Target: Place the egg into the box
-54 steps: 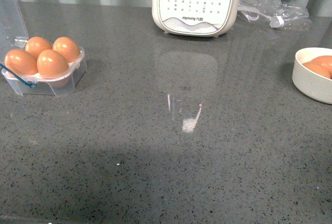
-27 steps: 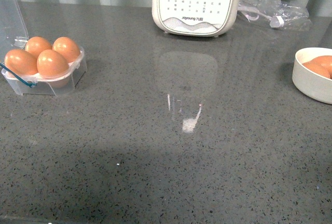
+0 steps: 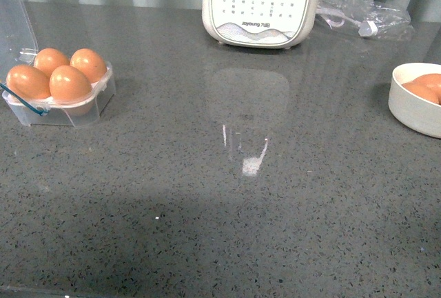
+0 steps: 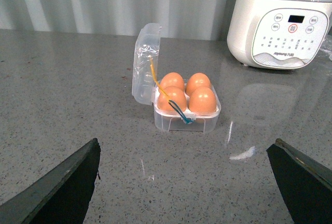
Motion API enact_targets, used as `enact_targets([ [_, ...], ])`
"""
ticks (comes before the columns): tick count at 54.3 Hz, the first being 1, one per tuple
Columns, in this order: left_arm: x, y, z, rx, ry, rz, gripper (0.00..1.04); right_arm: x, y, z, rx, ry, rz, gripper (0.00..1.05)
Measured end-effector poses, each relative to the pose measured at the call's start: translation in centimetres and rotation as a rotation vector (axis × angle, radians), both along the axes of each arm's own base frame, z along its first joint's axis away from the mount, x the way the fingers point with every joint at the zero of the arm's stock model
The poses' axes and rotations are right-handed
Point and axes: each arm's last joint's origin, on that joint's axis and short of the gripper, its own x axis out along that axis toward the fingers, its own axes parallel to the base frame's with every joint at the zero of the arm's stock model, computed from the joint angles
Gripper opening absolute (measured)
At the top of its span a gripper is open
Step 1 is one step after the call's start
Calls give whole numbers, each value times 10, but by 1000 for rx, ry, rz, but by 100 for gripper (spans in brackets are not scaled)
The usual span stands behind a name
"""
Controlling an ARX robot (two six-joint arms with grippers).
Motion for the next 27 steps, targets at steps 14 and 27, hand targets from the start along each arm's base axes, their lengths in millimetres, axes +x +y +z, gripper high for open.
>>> enact_targets([
  [14, 0, 0, 0, 0, 0, 0, 98, 0, 0, 0, 0, 0, 0, 69],
  [27, 0, 0, 0, 0, 0, 0, 98, 0, 0, 0, 0, 0, 0, 97],
])
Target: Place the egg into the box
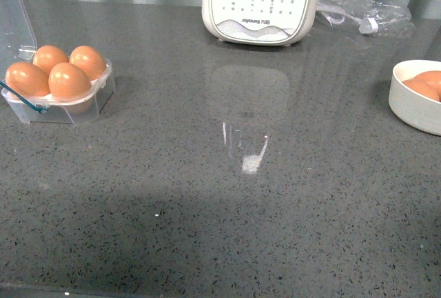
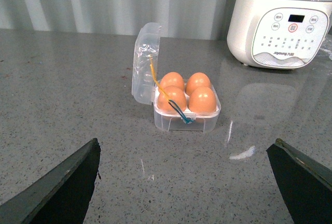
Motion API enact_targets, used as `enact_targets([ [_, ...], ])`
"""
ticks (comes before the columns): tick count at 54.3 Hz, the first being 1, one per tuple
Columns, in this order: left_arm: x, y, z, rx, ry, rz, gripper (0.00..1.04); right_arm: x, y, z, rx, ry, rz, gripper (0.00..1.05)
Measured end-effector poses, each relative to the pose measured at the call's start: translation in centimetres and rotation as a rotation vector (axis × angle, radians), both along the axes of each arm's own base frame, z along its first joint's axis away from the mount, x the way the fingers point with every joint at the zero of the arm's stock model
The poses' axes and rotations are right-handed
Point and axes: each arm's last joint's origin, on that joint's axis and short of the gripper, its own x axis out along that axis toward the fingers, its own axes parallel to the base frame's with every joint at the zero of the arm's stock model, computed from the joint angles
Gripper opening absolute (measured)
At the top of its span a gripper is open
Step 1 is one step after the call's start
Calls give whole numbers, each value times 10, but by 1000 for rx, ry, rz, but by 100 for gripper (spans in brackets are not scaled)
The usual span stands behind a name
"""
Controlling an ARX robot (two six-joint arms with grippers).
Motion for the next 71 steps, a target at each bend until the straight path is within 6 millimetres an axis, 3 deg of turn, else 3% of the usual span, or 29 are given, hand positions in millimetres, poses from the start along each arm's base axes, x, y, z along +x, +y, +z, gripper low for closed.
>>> enact_targets([
  [51, 0, 0, 0, 0, 0, 0, 98, 0, 0, 0, 0, 0, 0, 97],
  [53, 1, 0, -2, -14, 61, 24, 98, 0, 0, 0, 0, 0, 0, 97],
  [56, 2, 0, -4, -43, 324, 90, 98, 0, 0, 0, 0, 0, 0, 97],
  [59, 5, -1, -9, -50, 470, 108, 98, 0, 0, 0, 0, 0, 0, 97],
  [63, 7, -2, -11, -61, 498, 100, 98, 0, 0, 0, 0, 0, 0, 97],
  [71, 15, -3, 7, -78, 413, 65, 98, 0, 0, 0, 0, 0, 0, 97],
])
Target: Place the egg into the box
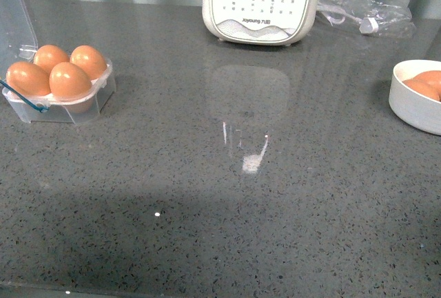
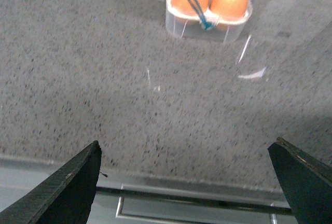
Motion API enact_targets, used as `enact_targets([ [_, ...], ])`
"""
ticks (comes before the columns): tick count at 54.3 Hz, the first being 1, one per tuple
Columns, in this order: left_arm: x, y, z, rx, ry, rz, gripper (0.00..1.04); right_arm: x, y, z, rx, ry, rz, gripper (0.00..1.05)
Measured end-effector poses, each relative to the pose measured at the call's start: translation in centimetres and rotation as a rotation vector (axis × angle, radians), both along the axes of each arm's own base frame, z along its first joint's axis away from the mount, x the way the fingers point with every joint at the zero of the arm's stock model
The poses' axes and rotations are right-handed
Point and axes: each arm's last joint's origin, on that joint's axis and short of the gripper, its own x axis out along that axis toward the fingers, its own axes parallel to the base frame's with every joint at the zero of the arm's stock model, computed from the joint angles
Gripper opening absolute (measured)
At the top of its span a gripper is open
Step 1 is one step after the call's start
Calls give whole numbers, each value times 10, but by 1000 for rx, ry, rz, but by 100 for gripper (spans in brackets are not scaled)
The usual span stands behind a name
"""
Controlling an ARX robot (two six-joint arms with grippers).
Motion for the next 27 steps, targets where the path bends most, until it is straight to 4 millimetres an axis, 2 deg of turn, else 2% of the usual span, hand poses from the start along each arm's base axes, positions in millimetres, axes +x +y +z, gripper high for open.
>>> enact_targets([
  [10, 27, 10, 11, -17, -50, -16, 98, 0, 0, 0, 0, 0, 0, 97],
  [14, 49, 21, 25, 35, -102, 7, 98, 0, 0, 0, 0, 0, 0, 97],
  [19, 86, 45, 44, 135, -147, 36, 98, 0, 0, 0, 0, 0, 0, 97],
  [27, 125, 74, 50, 230, -126, 95, 98, 0, 0, 0, 0, 0, 0, 97],
])
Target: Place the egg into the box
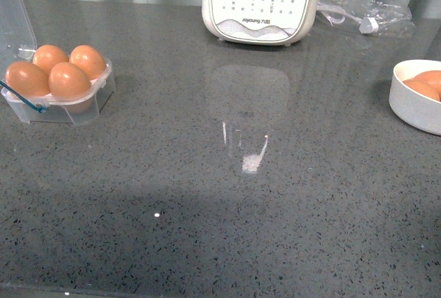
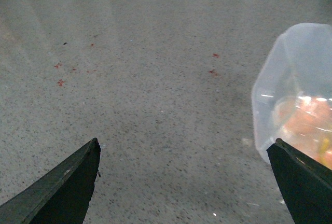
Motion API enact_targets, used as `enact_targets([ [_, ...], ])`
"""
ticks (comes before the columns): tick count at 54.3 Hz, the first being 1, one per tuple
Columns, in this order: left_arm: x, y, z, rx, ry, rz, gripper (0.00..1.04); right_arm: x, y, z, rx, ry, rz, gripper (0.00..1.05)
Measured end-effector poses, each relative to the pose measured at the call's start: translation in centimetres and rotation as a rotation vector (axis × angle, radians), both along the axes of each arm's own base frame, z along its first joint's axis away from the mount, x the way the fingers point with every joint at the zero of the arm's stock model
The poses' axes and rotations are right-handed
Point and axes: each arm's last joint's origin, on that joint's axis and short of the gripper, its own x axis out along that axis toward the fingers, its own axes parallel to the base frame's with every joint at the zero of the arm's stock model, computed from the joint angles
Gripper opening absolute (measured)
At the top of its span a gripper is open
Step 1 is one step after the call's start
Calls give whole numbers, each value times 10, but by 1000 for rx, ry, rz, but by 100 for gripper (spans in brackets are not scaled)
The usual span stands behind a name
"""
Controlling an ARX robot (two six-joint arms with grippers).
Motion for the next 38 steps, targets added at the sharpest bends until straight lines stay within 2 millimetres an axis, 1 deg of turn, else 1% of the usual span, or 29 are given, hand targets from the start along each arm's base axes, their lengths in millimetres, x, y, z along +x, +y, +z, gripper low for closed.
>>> enact_targets([
  [7, 19, 5, -3, 12, 33, 1, 98, 0, 0, 0, 0, 0, 0, 97],
  [14, 37, -1, 5, 13, 21, -18, 98, 0, 0, 0, 0, 0, 0, 97],
  [20, 49, -8, 9, 16, 16, -50, 98, 0, 0, 0, 0, 0, 0, 97],
  [28, 60, -18, 6, -17, 38, -82, 98, 0, 0, 0, 0, 0, 0, 97],
  [32, 64, -29, 2, -39, 63, -111, 98, 0, 0, 0, 0, 0, 0, 97],
  [38, 66, -44, 0, -43, 71, -145, 98, 0, 0, 0, 0, 0, 0, 97],
])
